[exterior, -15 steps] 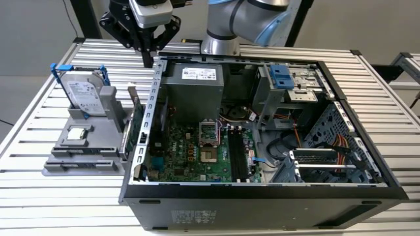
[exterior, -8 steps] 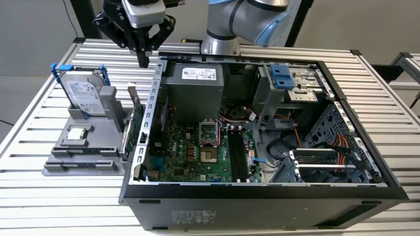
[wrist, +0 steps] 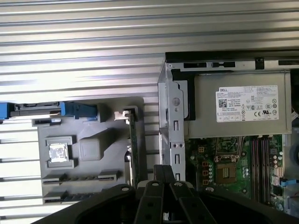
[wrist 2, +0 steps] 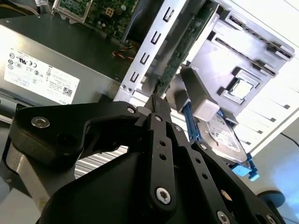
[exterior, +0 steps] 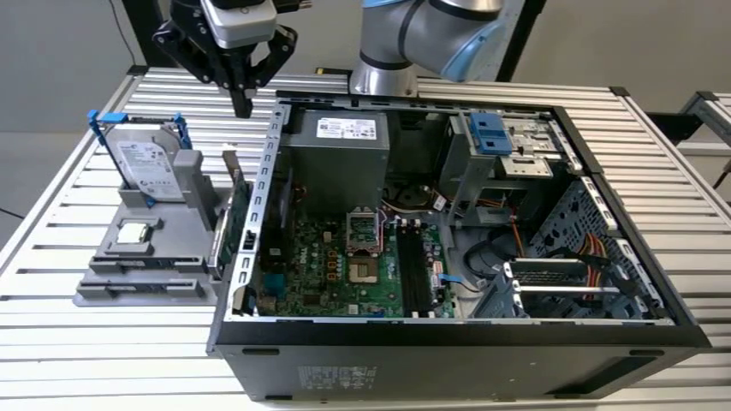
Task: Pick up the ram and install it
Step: 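Reach for the ram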
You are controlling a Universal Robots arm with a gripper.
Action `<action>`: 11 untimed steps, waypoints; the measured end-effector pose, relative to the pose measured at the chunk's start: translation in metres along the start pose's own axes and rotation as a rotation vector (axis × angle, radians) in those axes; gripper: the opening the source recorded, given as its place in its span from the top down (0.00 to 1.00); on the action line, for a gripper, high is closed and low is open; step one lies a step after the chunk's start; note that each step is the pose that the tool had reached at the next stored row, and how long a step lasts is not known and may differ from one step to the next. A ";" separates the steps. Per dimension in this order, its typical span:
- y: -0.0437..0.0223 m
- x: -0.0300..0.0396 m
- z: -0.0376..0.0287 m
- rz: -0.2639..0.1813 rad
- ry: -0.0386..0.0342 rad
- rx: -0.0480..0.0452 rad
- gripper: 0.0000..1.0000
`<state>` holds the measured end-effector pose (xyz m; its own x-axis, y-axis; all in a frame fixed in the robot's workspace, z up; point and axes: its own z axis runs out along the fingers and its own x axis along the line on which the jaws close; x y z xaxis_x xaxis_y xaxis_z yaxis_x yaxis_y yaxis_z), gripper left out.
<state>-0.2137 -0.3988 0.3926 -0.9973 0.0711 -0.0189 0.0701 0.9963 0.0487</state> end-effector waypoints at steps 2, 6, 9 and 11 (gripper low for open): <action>-0.0001 0.0019 0.0000 0.000 0.0001 0.0000 1.00; -0.0004 0.0057 -0.0001 0.000 0.0000 0.0000 1.00; -0.0006 0.0085 -0.0002 0.000 0.0000 -0.0001 1.00; -0.0007 0.0104 -0.0002 0.000 0.0000 0.0000 1.00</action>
<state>-0.2241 -0.3988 0.3926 -0.9973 0.0712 -0.0189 0.0702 0.9963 0.0487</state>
